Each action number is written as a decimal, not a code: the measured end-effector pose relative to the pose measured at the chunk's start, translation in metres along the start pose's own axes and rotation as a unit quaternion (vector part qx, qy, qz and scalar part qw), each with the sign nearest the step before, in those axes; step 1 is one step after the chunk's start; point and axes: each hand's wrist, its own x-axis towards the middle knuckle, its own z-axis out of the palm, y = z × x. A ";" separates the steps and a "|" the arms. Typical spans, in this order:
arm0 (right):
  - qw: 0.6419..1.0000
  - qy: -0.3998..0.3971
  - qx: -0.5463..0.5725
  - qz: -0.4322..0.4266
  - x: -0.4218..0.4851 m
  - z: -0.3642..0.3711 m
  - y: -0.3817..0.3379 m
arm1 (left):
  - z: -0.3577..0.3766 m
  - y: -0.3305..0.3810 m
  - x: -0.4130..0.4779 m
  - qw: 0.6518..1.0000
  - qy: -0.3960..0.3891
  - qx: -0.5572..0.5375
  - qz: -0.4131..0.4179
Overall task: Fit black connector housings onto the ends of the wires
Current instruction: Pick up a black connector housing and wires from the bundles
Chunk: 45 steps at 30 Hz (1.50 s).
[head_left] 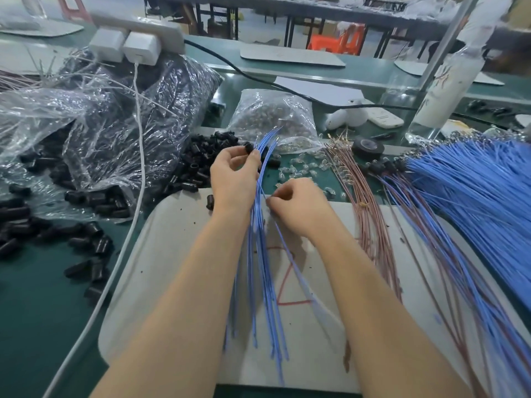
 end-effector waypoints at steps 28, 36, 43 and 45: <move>0.933 -0.134 0.332 0.023 0.000 -0.051 0.027 | 0.004 -0.004 -0.001 0.992 -0.054 0.069 -0.087; 0.730 0.045 0.680 -0.057 -0.011 -0.085 0.044 | 0.009 0.000 -0.009 0.985 -0.074 0.157 -0.019; 0.764 0.236 0.600 0.017 0.000 -0.064 0.038 | 0.010 0.009 -0.023 0.939 -0.318 0.131 0.011; 0.725 0.262 0.637 -0.003 0.000 -0.065 0.042 | 0.013 0.006 -0.028 0.907 -0.383 0.175 0.012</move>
